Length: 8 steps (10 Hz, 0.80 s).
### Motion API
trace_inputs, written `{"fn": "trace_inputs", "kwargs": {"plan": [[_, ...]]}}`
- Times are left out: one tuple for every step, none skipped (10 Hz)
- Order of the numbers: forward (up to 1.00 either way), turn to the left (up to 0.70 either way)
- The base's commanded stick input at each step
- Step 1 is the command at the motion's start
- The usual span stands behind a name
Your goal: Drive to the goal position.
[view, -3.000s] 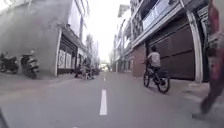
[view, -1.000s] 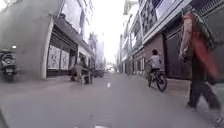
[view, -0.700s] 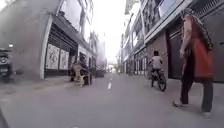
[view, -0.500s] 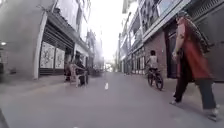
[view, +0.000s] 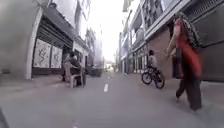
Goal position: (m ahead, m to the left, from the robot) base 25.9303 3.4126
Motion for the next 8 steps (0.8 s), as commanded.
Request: {"fn": "trace_inputs", "kwargs": {"plan": [[1.0,0.0],[1.0,0.0],[1.0,0.0],[1.0,0.0],[1.0,0.0],[1.0,0.0],[1.0,0.0],[1.0,0.0]]}}
